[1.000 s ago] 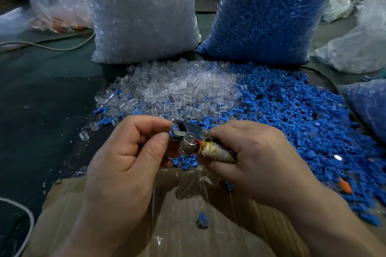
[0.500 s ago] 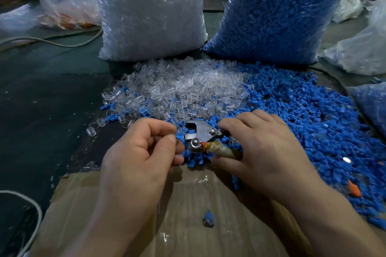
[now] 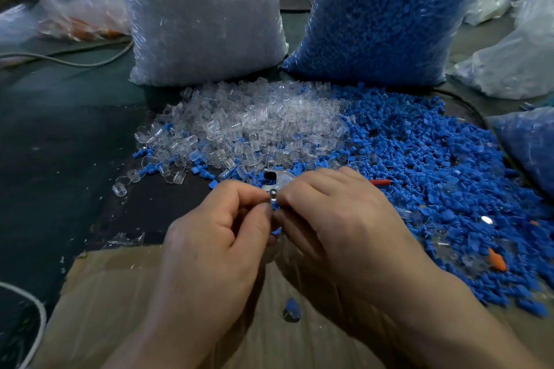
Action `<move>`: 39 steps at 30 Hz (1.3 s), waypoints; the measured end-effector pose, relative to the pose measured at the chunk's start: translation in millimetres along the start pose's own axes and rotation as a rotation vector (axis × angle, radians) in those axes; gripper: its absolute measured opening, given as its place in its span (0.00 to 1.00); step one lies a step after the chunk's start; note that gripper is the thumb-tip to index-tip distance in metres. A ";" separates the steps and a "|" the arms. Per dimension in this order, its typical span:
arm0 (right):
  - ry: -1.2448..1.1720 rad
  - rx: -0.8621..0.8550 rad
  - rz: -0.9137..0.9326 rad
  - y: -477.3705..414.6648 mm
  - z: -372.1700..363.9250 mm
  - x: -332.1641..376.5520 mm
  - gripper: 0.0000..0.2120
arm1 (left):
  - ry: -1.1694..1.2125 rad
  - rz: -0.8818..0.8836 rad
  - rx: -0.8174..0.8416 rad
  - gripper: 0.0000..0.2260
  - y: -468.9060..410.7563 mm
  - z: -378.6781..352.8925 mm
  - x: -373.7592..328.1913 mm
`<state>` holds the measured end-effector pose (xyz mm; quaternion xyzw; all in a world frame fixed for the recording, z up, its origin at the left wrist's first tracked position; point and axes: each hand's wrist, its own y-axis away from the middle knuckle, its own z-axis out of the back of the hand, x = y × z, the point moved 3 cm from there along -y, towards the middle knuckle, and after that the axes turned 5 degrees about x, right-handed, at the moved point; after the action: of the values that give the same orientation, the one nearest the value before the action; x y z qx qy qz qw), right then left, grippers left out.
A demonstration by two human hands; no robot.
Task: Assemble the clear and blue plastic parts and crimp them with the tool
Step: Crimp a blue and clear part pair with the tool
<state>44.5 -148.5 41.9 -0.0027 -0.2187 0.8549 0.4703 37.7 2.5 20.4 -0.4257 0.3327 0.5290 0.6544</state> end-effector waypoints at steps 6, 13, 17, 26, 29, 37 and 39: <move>-0.116 0.020 0.008 0.8 4.0 2.4 0.08 | 0.173 0.121 0.039 0.16 -4.3 6.6 -4.4; -0.187 0.015 0.051 -1.9 3.7 8.9 0.13 | 0.451 0.436 0.242 0.22 -5.2 -5.4 3.8; -0.229 -0.016 0.019 -2.7 5.2 11.6 0.13 | 0.472 0.277 0.236 0.20 -7.3 -6.9 4.2; -0.272 -0.023 0.027 -2.4 4.9 12.4 0.13 | 0.574 0.240 0.208 0.21 -7.3 -7.7 -0.1; -0.270 -0.063 0.021 -1.9 5.7 11.1 0.12 | 0.558 0.218 0.219 0.23 -6.1 -11.2 -3.4; -0.441 -0.100 -0.086 0.6 8.1 14.9 0.16 | 0.529 0.098 0.122 0.21 -0.7 -10.3 -12.7; -0.477 -0.094 -0.090 0.6 9.3 15.7 0.16 | 0.501 0.078 0.102 0.21 0.2 -8.3 -13.0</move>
<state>33.3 -139.6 53.3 0.1870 -0.3628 0.7985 0.4426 34.8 -10.3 28.4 -0.4969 0.5268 0.4146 0.5510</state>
